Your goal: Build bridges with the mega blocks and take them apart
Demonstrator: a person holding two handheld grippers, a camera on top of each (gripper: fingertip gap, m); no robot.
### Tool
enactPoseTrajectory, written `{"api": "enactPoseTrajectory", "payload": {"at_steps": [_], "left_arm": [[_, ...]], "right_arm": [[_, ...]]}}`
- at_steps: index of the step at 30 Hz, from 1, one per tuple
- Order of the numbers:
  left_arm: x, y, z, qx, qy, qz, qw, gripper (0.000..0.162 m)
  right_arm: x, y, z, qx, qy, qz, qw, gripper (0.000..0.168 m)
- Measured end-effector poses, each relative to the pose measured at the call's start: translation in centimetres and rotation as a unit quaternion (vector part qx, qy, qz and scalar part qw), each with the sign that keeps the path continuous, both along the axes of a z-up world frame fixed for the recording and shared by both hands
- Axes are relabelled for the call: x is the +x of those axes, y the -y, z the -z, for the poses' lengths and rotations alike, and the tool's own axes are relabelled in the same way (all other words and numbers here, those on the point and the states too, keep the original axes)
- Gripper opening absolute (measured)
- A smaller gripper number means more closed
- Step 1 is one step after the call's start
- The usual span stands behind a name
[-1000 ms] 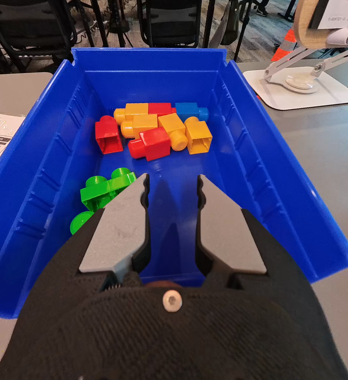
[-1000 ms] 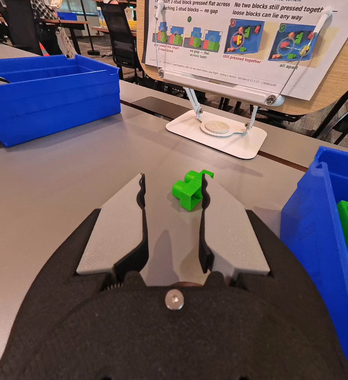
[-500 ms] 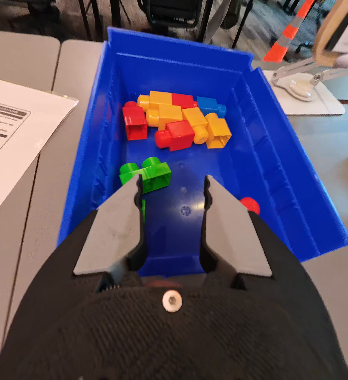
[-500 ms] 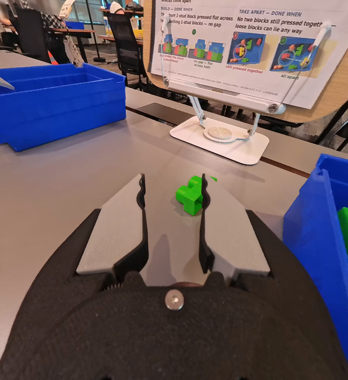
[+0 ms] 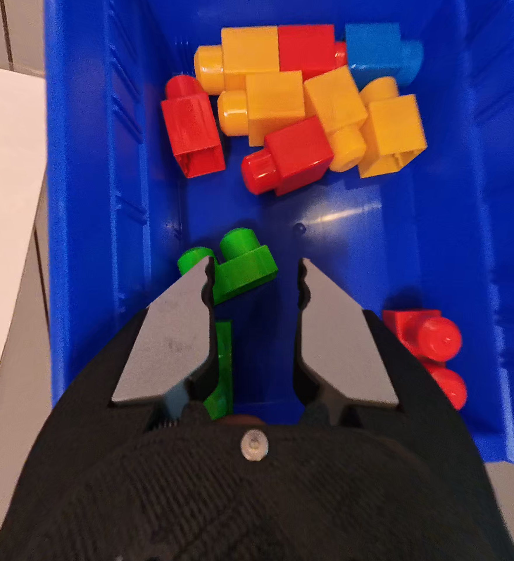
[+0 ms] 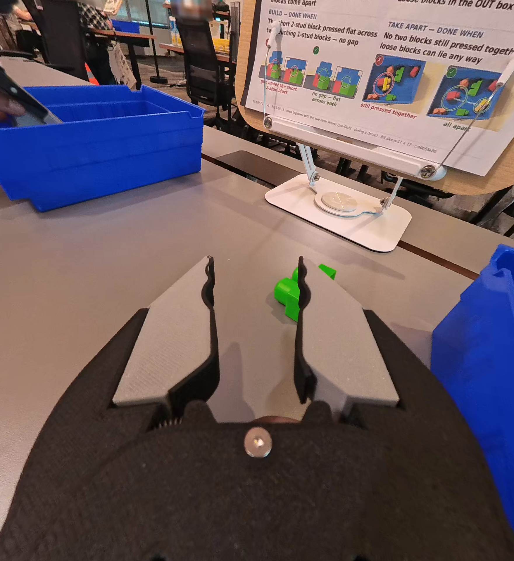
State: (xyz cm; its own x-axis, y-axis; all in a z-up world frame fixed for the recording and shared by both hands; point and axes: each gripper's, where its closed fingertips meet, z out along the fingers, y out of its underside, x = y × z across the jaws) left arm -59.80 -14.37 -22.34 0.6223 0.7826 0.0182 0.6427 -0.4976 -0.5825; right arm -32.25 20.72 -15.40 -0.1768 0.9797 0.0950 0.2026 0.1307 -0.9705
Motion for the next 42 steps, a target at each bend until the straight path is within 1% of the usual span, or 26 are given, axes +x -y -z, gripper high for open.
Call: {"api": "enactPoseTrajectory", "payload": {"at_steps": [3,5,9,12,15,17,18,20,22,24,27,28,31,33,35,38,39,40,42], "left_arm": [[-0.4,0.0,0.8,-0.044,-0.016,0.007,0.999,0.048],[-0.3,-0.4,1.0,-0.061,-0.017,0.016,0.998,0.051],[-0.8,-2.7,-0.7,-0.028,-0.063,0.036,0.997,0.052],[-1.6,-4.2,-2.0,-0.022,-0.092,0.06,0.994,0.054],[-1.9,-6.4,-2.4,-0.01,-0.09,0.131,0.987,0.056],[-0.9,-8.0,-2.2,-0.004,-0.081,0.221,0.972,0.059],[-0.8,-8.0,-1.8,-0.028,-0.08,0.258,0.962,0.059],[-1.3,-7.4,-1.5,-0.086,-0.092,0.302,0.945,0.059],[-1.9,-7.4,-1.7,-0.106,-0.1,0.335,0.931,0.06],[-2.9,-7.3,-1.5,-0.115,-0.097,0.347,0.926,0.061],[-3.9,-6.8,0.3,-0.149,-0.06,0.356,0.921,0.061],[-4.3,-7.0,0.7,-0.161,-0.068,0.358,0.917,0.071],[-5.4,-7.4,1.1,-0.198,-0.107,0.364,0.904,0.073],[-5.3,-7.3,1.3,-0.225,-0.113,0.366,0.896,0.075],[-5.0,-6.9,1.3,-0.258,-0.122,0.365,0.886,0.066],[-3.9,-6.1,1.3,-0.31,-0.144,0.379,0.86,0.056],[-3.4,-5.5,1.3,-0.325,-0.142,0.38,0.854,0.047],[-2.9,-5.3,1.3,-0.33,-0.139,0.382,0.852,0.043],[-1.6,-5.0,1.2,-0.32,-0.122,0.376,0.861,0.041]], "right_arm": [[0.0,0.2,0.0,-0.003,0.001,-0.004,1.0,0.052],[0.0,0.4,0.0,-0.001,0.001,-0.007,1.0,0.053],[0.0,0.8,-0.1,0.003,0.0,-0.011,1.0,0.053],[0.0,0.8,0.0,0.002,0.001,-0.011,1.0,0.052],[0.0,0.8,0.2,-0.002,0.003,-0.012,1.0,0.053],[0.0,1.0,0.3,-0.008,0.006,-0.016,1.0,0.053],[0.0,1.2,0.3,-0.012,0.006,-0.021,1.0,0.053],[0.0,1.5,0.3,-0.022,0.007,-0.029,0.999,0.053],[0.1,2.0,0.1,-0.028,0.007,-0.036,0.999,0.053],[0.0,2.4,0.1,-0.028,0.006,-0.04,0.999,0.053],[0.0,3.0,0.1,-0.023,0.005,-0.045,0.999,0.053],[0.1,3.1,0.0,-0.022,0.003,-0.046,0.999,0.053],[0.1,3.0,-0.2,-0.019,0.0,-0.045,0.999,0.052],[0.2,2.9,-0.3,-0.022,-0.001,-0.044,0.999,0.052],[0.3,2.8,-0.5,-0.025,-0.005,-0.044,0.999,0.053],[0.6,2.9,-1.2,-0.032,-0.016,-0.047,0.998,0.052],[0.7,3.0,-1.5,-0.034,-0.019,-0.049,0.998,0.052],[0.8,3.1,-1.7,-0.033,-0.022,-0.05,0.998,0.052],[1.0,3.2,-1.9,-0.027,-0.027,-0.051,0.998,0.052]]}}
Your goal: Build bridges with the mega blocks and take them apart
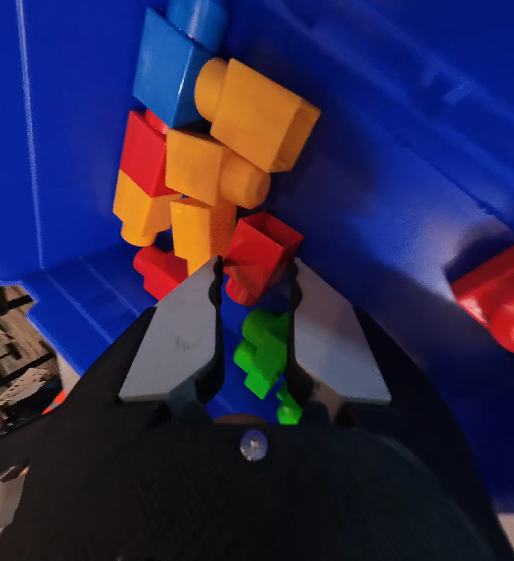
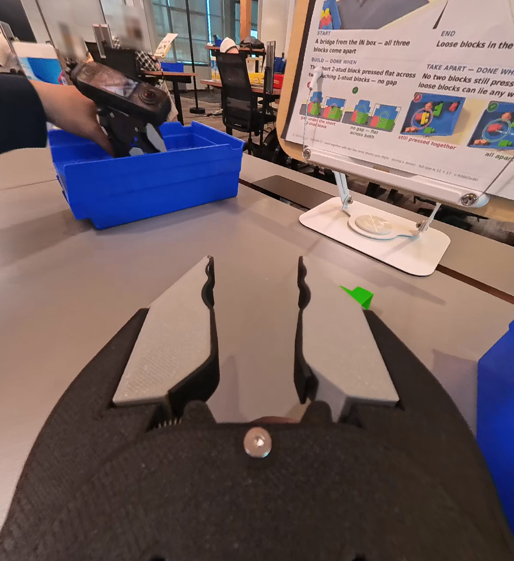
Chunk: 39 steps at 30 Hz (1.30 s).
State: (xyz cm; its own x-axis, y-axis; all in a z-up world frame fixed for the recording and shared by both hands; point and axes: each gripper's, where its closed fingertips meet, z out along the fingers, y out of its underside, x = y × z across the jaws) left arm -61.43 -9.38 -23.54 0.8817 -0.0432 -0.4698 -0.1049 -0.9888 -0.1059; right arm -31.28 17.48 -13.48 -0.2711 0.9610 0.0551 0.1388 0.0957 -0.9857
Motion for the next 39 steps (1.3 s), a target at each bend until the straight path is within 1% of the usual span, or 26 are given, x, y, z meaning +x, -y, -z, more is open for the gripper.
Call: {"api": "enactPoseTrajectory", "payload": {"at_steps": [2,5,8,10,12,14,16,18,20,22,24,26,28,30,31,33,35,37,39], "left_arm": [[1.4,0.2,-0.1,0.007,0.023,-0.012,1.0,0.039],[3.1,1.2,-0.4,-0.009,0.033,-0.017,0.999,0.037],[4.1,2.1,-1.1,-0.015,0.016,-0.021,1.0,0.036],[4.4,2.3,-2.2,0.004,0.001,-0.029,1.0,0.036],[4.6,2.4,-4.0,0.038,-0.017,-0.04,0.998,0.036],[5.0,2.1,-6.1,0.094,-0.027,-0.048,0.994,0.036],[6.3,1.0,-8.3,0.169,-0.02,-0.043,0.984,0.036],[8.8,-0.9,-10.5,0.254,0.006,-0.021,0.967,0.035],[12.6,-3.3,-12.7,0.336,0.036,0.02,0.941,0.035],[17.2,-5.9,-14.7,0.415,0.07,0.067,0.905,0.035],[22.7,-8.7,-16.0,0.49,0.138,0.123,0.852,0.035],[27.5,-11.1,-16.2,0.542,0.212,0.167,0.796,0.035],[30.5,-13.1,-16.0,0.585,0.275,0.182,0.741,0.035],[32.5,-14.4,-16.1,0.615,0.333,0.198,0.687,0.035],[33.2,-14.9,-16.1,0.624,0.347,0.209,0.668,0.035],[34.0,-15.5,-16.2,0.634,0.358,0.222,0.648,0.035],[35.4,-15.4,-16.7,0.632,0.378,0.25,0.628,0.035],[36.1,-15.3,-17.0,0.642,0.369,0.271,0.615,0.035],[36.2,-15.2,-17.0,0.652,0.371,0.269,0.604,0.035]], "right_arm": [[0.1,0.0,-0.2,0.008,-0.005,0.003,1.0,0.052],[0.1,-0.2,0.1,0.012,-0.001,0.005,1.0,0.052],[-0.1,-0.3,0.6,0.006,0.008,0.003,1.0,0.052],[-0.2,-0.4,0.8,0.001,0.012,0.003,1.0,0.052],[-0.3,-0.4,1.0,-0.007,0.018,0.0,1.0,0.052],[-0.4,-0.2,1.3,-0.018,0.027,-0.008,0.999,0.053],[-0.4,0.3,1.4,-0.027,0.032,-0.021,0.999,0.053],[-0.3,1.1,1.6,-0.032,0.04,-0.039,0.998,0.054],[-0.1,2.3,1.5,-0.037,0.042,-0.068,0.996,0.055],[0.6,4.5,1.0,-0.059,0.037,-0.128,0.989,0.058],[1.8,7.6,0.0,-0.113,0.04,-0.215,0.969,0.06],[3.1,10.0,-1.1,-0.181,0.048,-0.29,0.939,0.061],[3.8,11.2,-2.2,-0.236,0.044,-0.334,0.912,0.062],[4.3,11.7,-2.6,-0.271,0.047,-0.361,0.891,0.062],[4.4,11.7,-2.6,-0.284,0.051,-0.367,0.884,0.063],[4.5,11.4,-3.0,-0.316,0.049,-0.377,0.869,0.064],[4.9,11.2,-4.0,-0.364,0.043,-0.403,0.839,0.064],[5.2,11.1,-4.7,-0.406,0.042,-0.426,0.807,0.059],[5.7,11.4,-4.9,-0.42,0.047,-0.449,0.787,0.052]]}}
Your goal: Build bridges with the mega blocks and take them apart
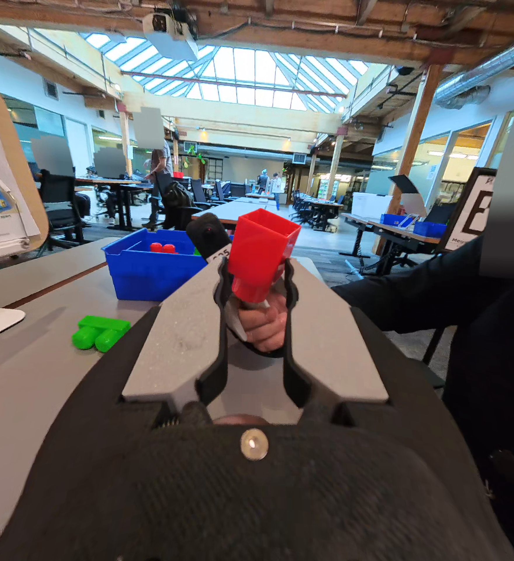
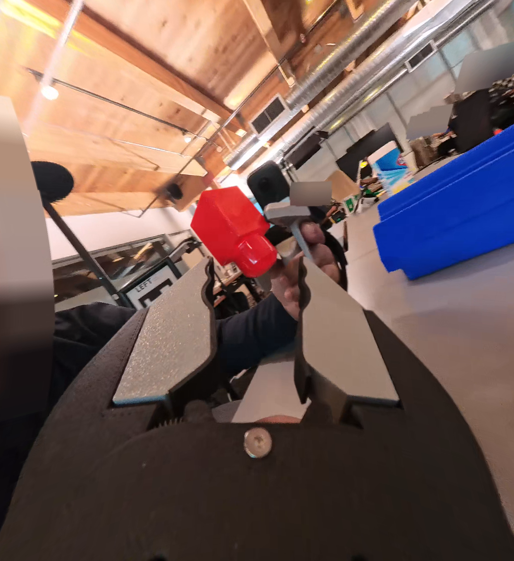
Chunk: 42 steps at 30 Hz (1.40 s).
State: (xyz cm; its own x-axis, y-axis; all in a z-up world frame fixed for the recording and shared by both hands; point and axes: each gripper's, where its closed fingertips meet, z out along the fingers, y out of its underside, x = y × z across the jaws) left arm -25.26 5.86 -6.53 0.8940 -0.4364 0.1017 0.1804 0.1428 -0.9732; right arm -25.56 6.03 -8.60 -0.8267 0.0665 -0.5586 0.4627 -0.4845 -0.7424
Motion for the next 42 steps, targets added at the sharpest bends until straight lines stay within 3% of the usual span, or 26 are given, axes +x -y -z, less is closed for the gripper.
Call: {"api": "enactPoseTrajectory", "payload": {"at_steps": [4,6,13,15,18,26,28,31,37,42], "left_arm": [[0.3,-0.1,0.4,0.0,0.013,0.011,1.0,0.035],[0.8,0.0,0.4,0.002,0.011,0.015,1.0,0.035],[0.0,-0.1,1.1,-0.023,0.002,-0.011,1.0,0.034],[-0.9,-0.1,1.7,-0.042,0.002,-0.024,0.999,0.015],[-2.2,-0.3,2.7,-0.064,0.004,-0.054,0.997,0.005],[-6.0,0.0,5.3,-0.157,-0.003,-0.13,0.979,0.033],[-7.0,0.6,5.5,-0.171,-0.008,-0.154,0.973,0.042],[-8.3,1.2,6.0,-0.194,-0.011,-0.179,0.964,0.054],[-9.2,1.5,7.4,-0.239,-0.027,-0.197,0.95,0.061],[-10.0,2.7,6.4,-0.234,-0.045,-0.225,0.945,0.063]], "right_arm": [[1.0,0.8,-0.6,-0.024,-0.004,-0.039,0.999,0.051],[1.1,0.9,-0.6,-0.024,-0.011,-0.036,0.999,0.042],[0.5,-0.1,-0.3,-0.021,-0.01,-0.011,1.0,0.035],[-0.1,-0.8,0.2,-0.014,-0.004,0.011,1.0,0.025],[-1.1,-1.6,0.9,0.005,0.014,0.04,0.999,0.025],[-3.7,-3.9,4.1,0.166,0.042,0.169,0.971,0.025],[-4.2,-4.9,5.4,0.249,0.045,0.206,0.945,0.025],[-4.7,-6.4,8.2,0.409,0.063,0.215,0.885,0.025],[-4.5,-8.2,10.0,0.649,0.122,0.12,0.741,0.025],[-4.8,-8.3,11.7,0.761,0.146,0.062,0.629,0.025]]}}
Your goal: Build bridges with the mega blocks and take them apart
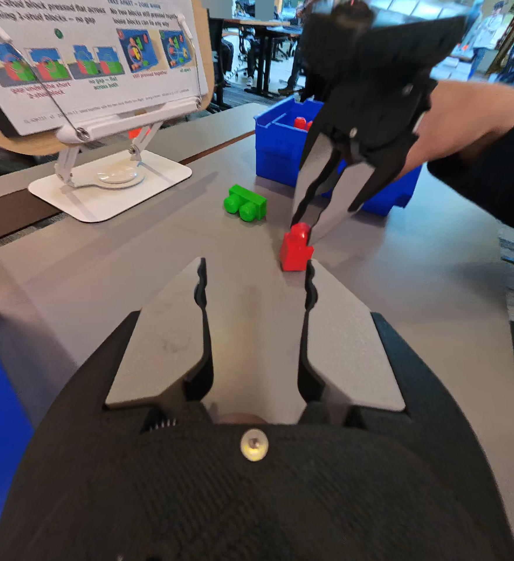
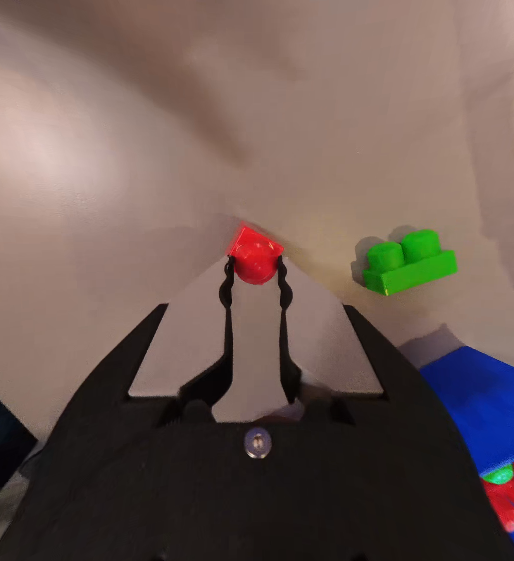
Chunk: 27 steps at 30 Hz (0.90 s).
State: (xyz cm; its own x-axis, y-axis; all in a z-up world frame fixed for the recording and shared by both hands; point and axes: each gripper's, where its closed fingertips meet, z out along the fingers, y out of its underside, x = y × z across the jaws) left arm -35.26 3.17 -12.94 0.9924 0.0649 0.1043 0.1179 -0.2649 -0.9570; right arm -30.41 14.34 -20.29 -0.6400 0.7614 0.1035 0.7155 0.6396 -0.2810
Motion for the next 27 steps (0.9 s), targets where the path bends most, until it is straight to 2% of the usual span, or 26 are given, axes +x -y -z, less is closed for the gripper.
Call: {"api": "enactPoseTrajectory", "payload": {"at_steps": [5,8,11,13,16,17,20,22,27], "left_arm": [[-1.7,2.3,-2.1,0.036,0.022,-0.029,0.999,0.068],[-5.0,5.8,-3.6,0.036,-0.004,-0.108,0.993,0.07],[-8.5,9.9,-6.5,0.078,0.013,-0.178,0.981,0.068],[-11.7,12.4,-6.4,0.042,0.03,-0.228,0.972,0.065],[-16.8,14.7,-3.6,-0.069,0.053,-0.276,0.957,0.066],[-17.7,14.8,-1.9,-0.111,0.078,-0.266,0.954,0.067],[-16.9,13.6,2.7,-0.214,0.167,-0.176,0.946,0.067],[-16.1,13.1,5.2,-0.27,0.162,-0.136,0.939,0.066],[-15.1,13.1,10.2,-0.363,0.147,-0.099,0.915,0.064]], "right_arm": [[-1.2,2.0,0.9,-0.017,-0.014,-0.002,1.0,0.026],[-1.8,2.5,0.4,-0.059,-0.059,0.016,0.996,0.029],[-2.1,2.0,-0.8,-0.103,-0.13,0.037,0.985,0.035],[-2.3,1.7,-2.1,-0.147,-0.187,0.05,0.97,0.034],[-2.6,1.3,-3.7,-0.231,-0.268,0.067,0.933,0.033],[-2.6,1.0,-3.8,-0.253,-0.281,0.073,0.923,0.031],[-2.7,0.4,-3.3,-0.299,-0.279,0.088,0.908,0.032],[-2.7,0.0,-3.3,-0.31,-0.281,0.092,0.903,0.033],[-2.7,-0.7,-3.1,-0.305,-0.286,0.098,0.903,0.032]]}}
